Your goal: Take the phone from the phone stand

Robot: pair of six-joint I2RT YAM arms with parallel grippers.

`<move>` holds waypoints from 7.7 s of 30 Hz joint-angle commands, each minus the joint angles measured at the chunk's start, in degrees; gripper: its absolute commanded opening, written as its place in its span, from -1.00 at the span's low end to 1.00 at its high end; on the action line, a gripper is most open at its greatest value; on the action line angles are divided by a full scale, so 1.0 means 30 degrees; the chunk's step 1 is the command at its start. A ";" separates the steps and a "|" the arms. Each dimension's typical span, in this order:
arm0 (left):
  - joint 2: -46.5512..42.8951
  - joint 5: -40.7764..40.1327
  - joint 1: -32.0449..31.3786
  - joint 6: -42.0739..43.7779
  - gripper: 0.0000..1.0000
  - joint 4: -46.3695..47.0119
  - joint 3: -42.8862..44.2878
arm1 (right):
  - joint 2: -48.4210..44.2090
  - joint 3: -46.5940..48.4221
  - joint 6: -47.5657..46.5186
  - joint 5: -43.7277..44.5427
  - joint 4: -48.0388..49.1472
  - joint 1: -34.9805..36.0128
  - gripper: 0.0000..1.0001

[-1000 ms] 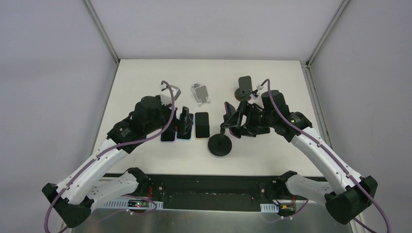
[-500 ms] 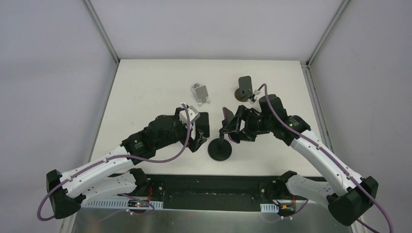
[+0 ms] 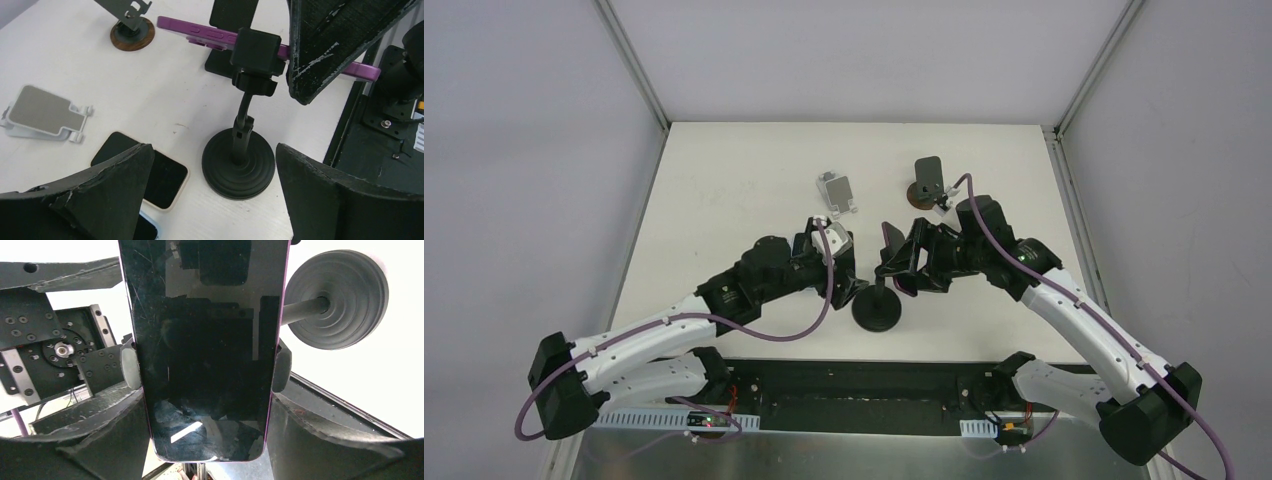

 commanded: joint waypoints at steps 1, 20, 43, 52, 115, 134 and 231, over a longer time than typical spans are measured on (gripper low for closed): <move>0.0949 0.2033 -0.0144 0.0989 0.95 0.3861 -0.0622 | -0.0388 -0.0048 0.0354 -0.0930 0.1724 0.0098 -0.74; 0.5124 0.2799 -0.0150 0.1439 0.54 0.7686 0.0010 | -0.0546 -0.0797 0.0351 -0.1926 0.2473 0.0094 -0.78; 0.5005 0.5916 -0.0006 0.0171 -1.00 0.8051 0.0345 | -0.2934 -0.2924 -0.0626 -0.0783 0.5631 0.0094 -0.98; 0.3330 0.9359 0.0255 -0.1412 -1.00 0.7923 0.0219 | -0.3204 -0.3302 -0.4479 -0.2432 0.6922 0.0103 -0.91; -0.2300 0.9978 0.0747 -0.2843 -1.00 0.3983 0.0312 | -0.1820 -0.1319 -2.3115 -0.5164 0.6196 0.0145 -0.78; -0.2314 1.1614 0.0760 -0.1893 -1.00 0.3727 0.0131 | -0.1728 -0.0557 -2.4180 -0.4493 0.4438 0.0357 -0.98; -0.1254 1.1004 -0.2026 -0.1785 -1.00 0.3492 -0.0597 | -0.4265 -0.2272 -2.2705 -0.1942 0.5999 0.2306 0.99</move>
